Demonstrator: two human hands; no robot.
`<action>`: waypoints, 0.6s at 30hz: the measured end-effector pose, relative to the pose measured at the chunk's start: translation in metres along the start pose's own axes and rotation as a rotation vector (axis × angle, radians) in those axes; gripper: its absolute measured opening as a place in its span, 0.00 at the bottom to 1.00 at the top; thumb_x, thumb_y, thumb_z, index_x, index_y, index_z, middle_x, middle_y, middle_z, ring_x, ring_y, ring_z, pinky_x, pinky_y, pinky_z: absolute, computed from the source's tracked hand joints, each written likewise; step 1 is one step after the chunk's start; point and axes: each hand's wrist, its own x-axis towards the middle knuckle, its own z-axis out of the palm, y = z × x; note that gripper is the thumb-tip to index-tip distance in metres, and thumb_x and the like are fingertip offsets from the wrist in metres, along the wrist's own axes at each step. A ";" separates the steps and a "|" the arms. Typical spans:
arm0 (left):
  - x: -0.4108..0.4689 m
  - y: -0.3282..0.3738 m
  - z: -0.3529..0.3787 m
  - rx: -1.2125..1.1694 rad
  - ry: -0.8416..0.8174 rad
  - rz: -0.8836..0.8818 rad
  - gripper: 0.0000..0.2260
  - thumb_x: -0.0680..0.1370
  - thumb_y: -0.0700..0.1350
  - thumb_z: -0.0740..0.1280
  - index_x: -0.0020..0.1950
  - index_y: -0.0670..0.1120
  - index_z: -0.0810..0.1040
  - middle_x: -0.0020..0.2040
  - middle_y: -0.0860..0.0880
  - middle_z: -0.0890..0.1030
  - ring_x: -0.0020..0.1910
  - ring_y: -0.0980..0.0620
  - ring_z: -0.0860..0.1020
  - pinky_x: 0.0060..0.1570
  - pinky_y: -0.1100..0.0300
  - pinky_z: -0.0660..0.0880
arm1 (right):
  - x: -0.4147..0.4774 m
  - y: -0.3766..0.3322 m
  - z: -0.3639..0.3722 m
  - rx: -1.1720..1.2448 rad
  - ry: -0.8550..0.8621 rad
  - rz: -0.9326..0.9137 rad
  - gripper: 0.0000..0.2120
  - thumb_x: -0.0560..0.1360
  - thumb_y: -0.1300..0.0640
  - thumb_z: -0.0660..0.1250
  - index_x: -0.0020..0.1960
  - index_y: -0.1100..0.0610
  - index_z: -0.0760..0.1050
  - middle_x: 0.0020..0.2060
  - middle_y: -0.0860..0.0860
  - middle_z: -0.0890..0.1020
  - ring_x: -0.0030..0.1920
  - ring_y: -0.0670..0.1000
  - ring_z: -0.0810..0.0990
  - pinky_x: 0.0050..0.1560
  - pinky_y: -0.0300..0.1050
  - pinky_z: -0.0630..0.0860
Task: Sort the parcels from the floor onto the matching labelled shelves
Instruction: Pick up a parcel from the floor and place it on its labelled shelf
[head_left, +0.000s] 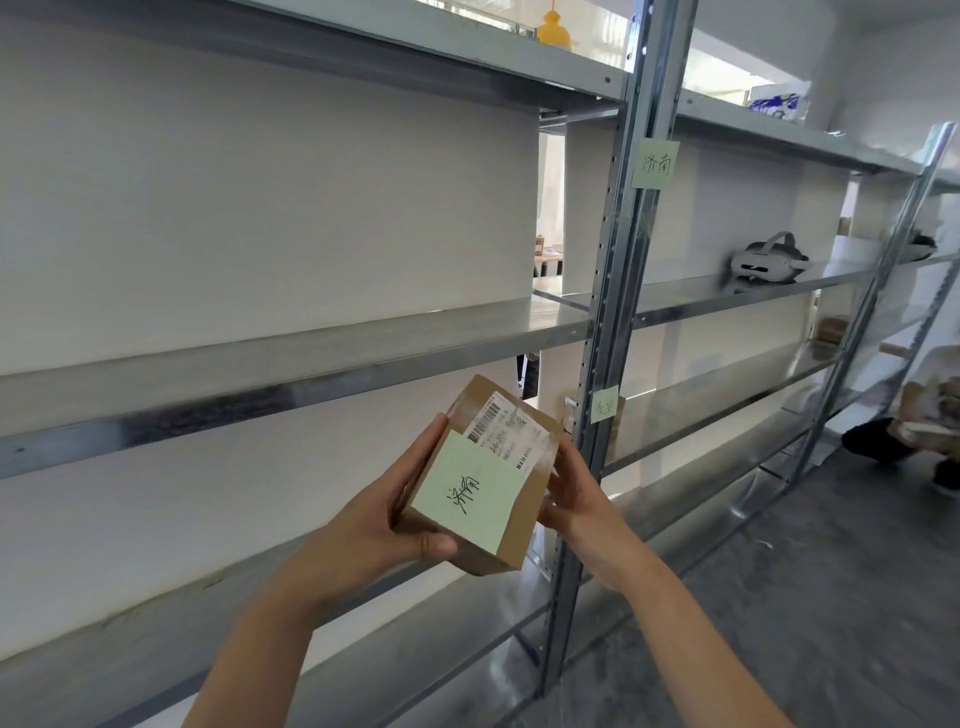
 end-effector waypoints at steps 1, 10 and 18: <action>0.001 0.001 0.001 0.002 0.012 0.009 0.45 0.72 0.40 0.76 0.79 0.65 0.55 0.72 0.65 0.73 0.71 0.64 0.72 0.60 0.63 0.78 | 0.000 0.000 0.000 0.004 0.002 -0.006 0.36 0.74 0.63 0.73 0.73 0.38 0.62 0.67 0.41 0.77 0.71 0.43 0.72 0.66 0.52 0.76; -0.001 -0.010 0.006 0.003 0.395 0.142 0.32 0.73 0.46 0.72 0.72 0.71 0.68 0.65 0.62 0.80 0.68 0.60 0.75 0.61 0.57 0.79 | 0.005 -0.014 0.001 0.064 0.085 -0.096 0.35 0.71 0.60 0.76 0.72 0.43 0.64 0.69 0.44 0.74 0.73 0.45 0.69 0.71 0.60 0.69; 0.006 -0.014 0.003 -0.179 0.574 0.227 0.17 0.74 0.43 0.67 0.59 0.55 0.66 0.62 0.49 0.81 0.64 0.55 0.79 0.57 0.64 0.79 | 0.003 -0.029 0.006 0.009 0.150 -0.104 0.30 0.72 0.62 0.75 0.66 0.39 0.71 0.65 0.47 0.76 0.69 0.48 0.73 0.70 0.56 0.71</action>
